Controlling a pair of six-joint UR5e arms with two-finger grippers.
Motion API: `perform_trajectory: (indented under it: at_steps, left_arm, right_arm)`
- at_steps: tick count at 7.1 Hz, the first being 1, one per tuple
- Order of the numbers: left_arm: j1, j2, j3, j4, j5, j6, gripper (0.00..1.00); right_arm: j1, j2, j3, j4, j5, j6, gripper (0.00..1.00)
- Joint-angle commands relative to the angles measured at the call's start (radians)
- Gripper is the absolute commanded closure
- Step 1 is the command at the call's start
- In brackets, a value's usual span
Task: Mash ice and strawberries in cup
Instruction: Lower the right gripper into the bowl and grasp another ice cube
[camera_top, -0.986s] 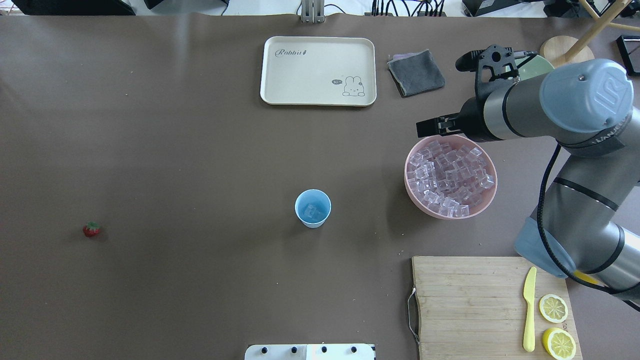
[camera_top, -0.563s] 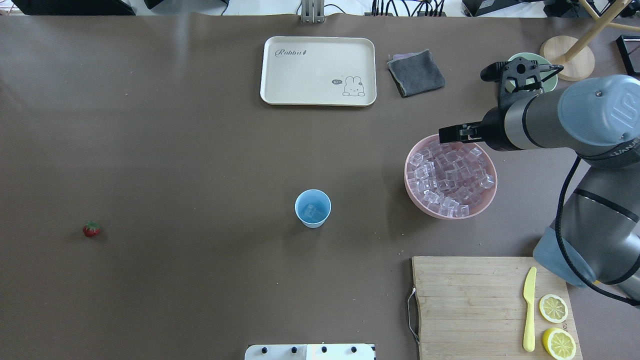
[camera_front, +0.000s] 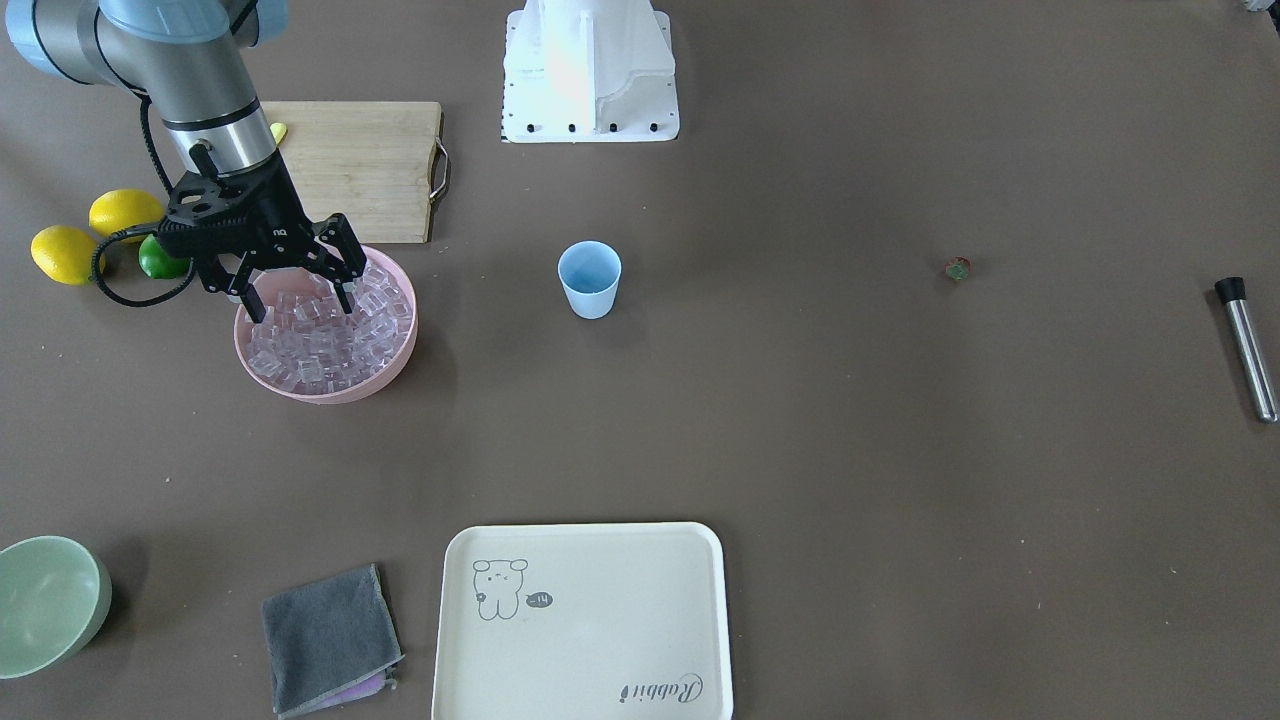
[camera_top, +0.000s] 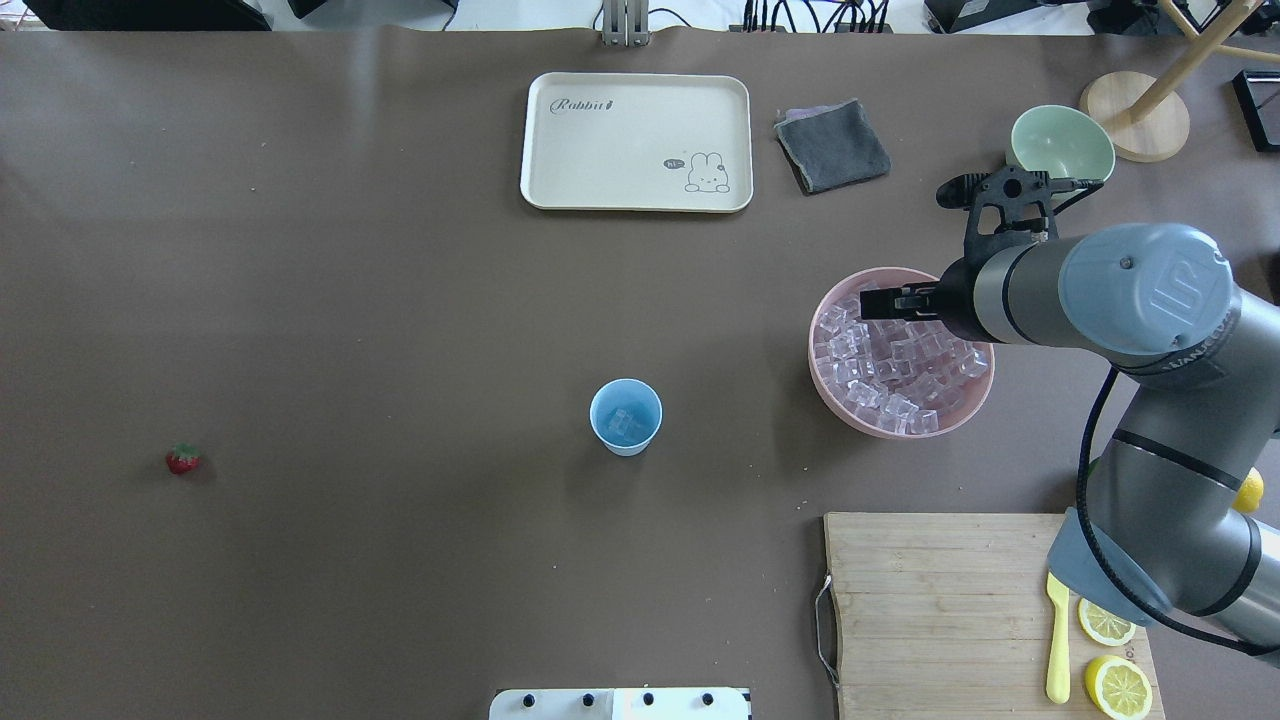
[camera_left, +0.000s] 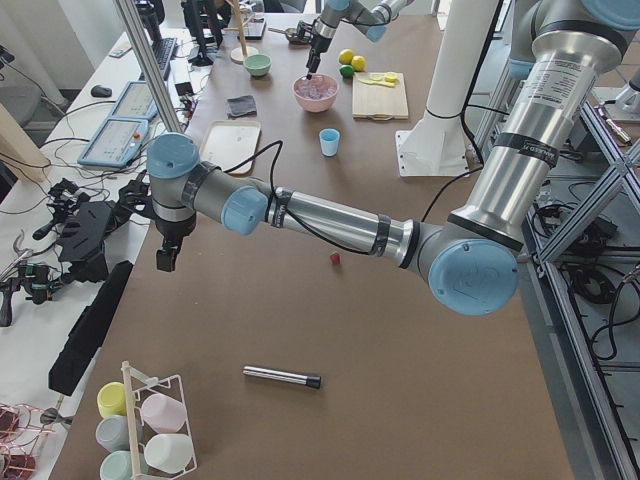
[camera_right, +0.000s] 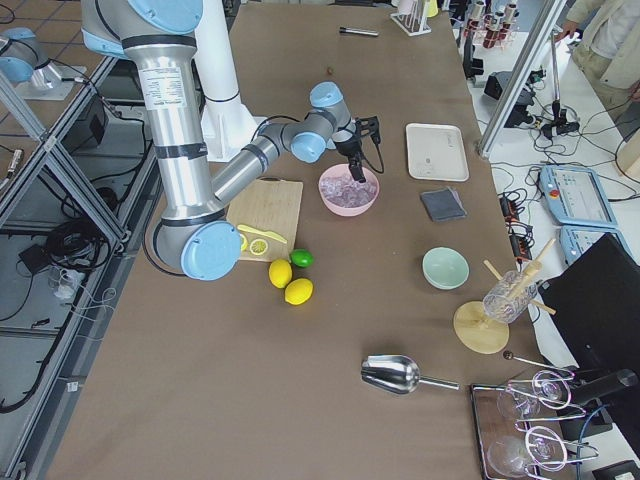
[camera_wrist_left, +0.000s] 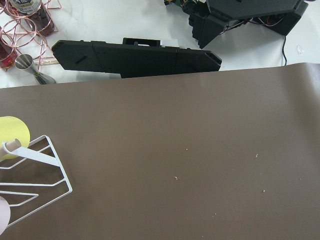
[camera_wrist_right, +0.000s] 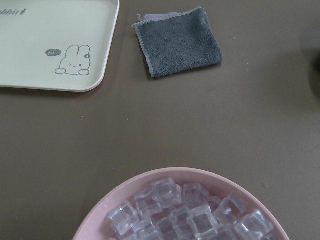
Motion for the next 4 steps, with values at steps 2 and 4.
perform_trajectory:
  at_steps: [2, 4]
  left_arm:
    - [0.0, 0.007, -0.004, 0.0, 0.0, 0.001, 0.02]
    - [0.0, 0.005, -0.004, 0.0, 0.001, 0.001, 0.02]
  right_arm:
    - [-0.064, -0.01, -0.047, -0.005, -0.074, 0.01, 0.0]
    - [-0.075, -0.008, -0.086, -0.005, -0.097, 0.01, 0.02]
